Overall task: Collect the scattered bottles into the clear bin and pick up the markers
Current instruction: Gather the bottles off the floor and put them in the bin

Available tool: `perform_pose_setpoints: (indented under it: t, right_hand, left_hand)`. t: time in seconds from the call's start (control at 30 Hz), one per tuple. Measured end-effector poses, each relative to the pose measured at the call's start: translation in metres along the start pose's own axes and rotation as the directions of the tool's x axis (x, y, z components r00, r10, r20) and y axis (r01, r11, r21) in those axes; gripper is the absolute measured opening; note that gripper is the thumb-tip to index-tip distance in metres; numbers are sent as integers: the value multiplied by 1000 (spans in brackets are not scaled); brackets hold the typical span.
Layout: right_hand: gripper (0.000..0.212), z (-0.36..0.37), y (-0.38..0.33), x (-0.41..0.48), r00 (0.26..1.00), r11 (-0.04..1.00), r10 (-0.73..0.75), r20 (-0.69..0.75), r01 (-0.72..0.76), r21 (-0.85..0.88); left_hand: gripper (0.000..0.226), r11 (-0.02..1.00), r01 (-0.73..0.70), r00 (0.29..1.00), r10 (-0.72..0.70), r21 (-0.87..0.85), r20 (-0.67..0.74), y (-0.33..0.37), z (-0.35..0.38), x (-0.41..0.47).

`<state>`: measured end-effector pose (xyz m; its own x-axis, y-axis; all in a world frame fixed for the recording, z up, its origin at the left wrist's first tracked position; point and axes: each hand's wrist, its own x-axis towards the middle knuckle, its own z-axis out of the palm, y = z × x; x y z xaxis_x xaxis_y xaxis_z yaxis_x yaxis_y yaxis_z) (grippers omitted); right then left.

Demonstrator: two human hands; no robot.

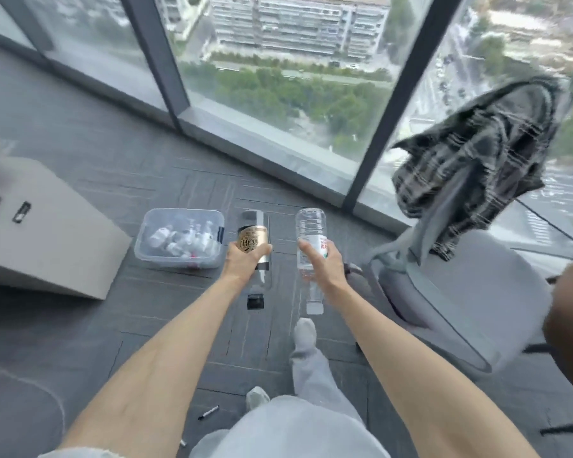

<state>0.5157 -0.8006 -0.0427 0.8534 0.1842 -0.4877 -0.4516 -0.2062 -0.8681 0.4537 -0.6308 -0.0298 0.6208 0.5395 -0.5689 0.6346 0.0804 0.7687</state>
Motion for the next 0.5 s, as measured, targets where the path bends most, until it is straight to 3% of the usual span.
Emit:
perform_pose_setpoints:
  t: [0.2,0.37,0.5]
  right_hand:
    - [71,81,-44,80,968,996,-6,251,28,-86]
    - [56,146,-66,124,913,985,53,404,18,-170]
    - [40,199,-71,148,884,967,119,453,0,-253]
  left_hand:
    - [89,991,57,978,-80,-123,-192,29,-60,57]
    - [69,967,93,941,-164,-239,-297,36,-104,93]
    - [71,945,135,915,-234,-298,-328,24,-145,128]
